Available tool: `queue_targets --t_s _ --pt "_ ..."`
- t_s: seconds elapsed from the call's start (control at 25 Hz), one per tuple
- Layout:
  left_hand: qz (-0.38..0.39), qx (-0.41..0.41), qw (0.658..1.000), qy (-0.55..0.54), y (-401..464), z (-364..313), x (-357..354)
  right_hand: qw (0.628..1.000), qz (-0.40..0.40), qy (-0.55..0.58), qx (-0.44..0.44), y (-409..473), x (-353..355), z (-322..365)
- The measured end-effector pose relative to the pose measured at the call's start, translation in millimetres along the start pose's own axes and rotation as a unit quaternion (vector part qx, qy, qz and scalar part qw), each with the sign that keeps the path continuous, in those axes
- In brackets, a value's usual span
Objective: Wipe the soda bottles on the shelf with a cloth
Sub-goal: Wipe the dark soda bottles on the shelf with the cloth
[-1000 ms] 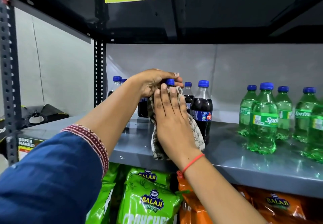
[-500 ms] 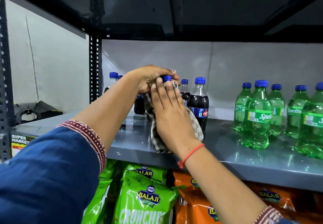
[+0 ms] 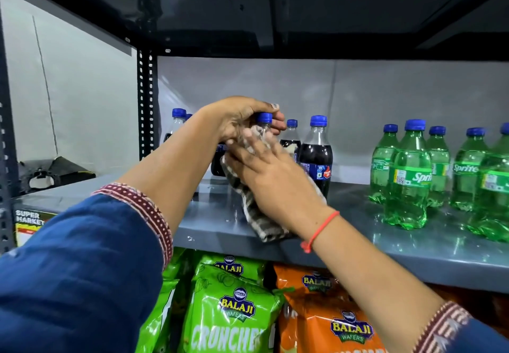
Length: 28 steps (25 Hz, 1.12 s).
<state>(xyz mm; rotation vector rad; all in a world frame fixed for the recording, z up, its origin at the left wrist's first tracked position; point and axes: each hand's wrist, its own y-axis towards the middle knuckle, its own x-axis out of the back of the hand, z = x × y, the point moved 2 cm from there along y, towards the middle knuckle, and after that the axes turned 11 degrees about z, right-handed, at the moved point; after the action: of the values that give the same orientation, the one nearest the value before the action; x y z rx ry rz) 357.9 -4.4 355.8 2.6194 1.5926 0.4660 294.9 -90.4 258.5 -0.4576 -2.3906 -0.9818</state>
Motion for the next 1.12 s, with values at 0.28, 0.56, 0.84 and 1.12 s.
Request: queue_targets --t_s 0.28,0.56,0.84,1.12 --pt "0.000 0.002 1.000 -0.002 0 0 -2 0.980 -0.054 -0.174 0.084 0 -14 -19" --pt "-0.001 0.003 1.000 0.017 -2 -1 -3 0.967 -0.049 -0.220 0.123 -2 -14 -25" --pt "-0.001 0.003 1.000 -0.001 -5 -3 -5 0.971 -0.077 -0.184 0.135 -1 -14 -29" --pt "0.003 0.005 1.000 0.001 -3 -1 -2 0.987 -0.062 -0.114 0.099 -5 -18 -26"
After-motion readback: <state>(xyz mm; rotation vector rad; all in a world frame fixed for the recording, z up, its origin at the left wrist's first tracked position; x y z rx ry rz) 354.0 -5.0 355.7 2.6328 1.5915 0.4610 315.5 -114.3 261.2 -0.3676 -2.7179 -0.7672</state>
